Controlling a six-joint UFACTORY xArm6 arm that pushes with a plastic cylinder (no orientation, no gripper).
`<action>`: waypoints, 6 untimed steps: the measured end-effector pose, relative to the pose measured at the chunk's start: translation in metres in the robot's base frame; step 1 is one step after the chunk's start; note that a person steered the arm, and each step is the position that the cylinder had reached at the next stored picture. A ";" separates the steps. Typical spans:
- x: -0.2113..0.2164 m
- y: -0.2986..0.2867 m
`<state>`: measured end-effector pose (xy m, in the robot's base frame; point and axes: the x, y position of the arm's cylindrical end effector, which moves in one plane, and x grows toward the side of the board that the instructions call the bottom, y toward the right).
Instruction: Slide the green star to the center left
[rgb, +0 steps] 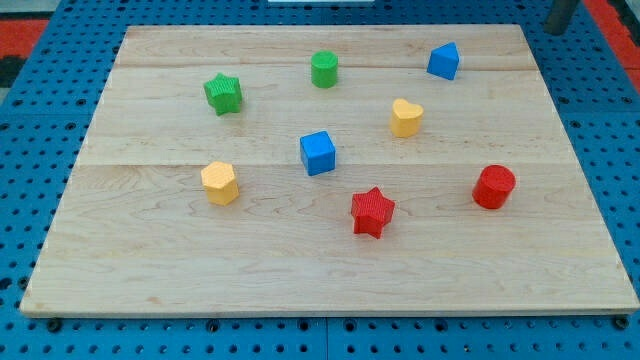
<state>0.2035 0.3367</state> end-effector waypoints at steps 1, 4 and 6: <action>0.011 0.005; 0.150 -0.120; 0.127 -0.159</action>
<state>0.3302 0.1773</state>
